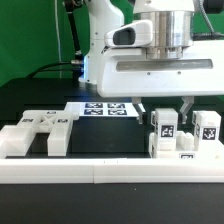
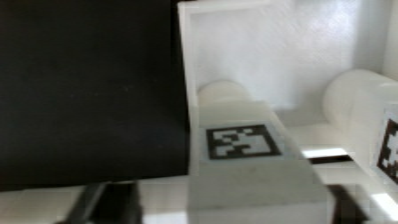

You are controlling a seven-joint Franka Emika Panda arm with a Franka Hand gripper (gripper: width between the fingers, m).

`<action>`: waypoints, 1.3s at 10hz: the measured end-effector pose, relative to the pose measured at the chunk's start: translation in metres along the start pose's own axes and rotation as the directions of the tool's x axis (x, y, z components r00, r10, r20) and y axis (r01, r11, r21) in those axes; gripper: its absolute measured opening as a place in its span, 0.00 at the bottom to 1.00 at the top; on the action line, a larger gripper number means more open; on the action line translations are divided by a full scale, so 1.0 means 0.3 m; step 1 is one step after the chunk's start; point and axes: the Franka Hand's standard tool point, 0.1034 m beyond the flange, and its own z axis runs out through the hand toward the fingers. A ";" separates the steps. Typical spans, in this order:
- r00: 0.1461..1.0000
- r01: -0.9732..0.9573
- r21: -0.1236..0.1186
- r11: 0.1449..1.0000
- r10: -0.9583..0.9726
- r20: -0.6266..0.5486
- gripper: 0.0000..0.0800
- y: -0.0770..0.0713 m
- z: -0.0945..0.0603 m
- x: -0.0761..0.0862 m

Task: Assemble chair

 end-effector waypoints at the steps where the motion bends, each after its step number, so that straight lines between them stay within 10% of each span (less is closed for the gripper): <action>1: 1.000 0.000 0.000 1.000 0.000 0.000 0.36 0.000 0.000 0.000; 5: 0.956 -0.293 0.002 0.956 0.293 0.002 0.36 0.000 0.003 -0.002; 13: 0.427 -0.904 0.003 0.427 0.904 0.014 0.36 -0.011 0.008 -0.006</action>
Offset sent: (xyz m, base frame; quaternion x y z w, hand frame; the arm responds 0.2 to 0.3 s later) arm 0.0000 0.0000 0.0000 0.0000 0.0000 0.1938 0.9810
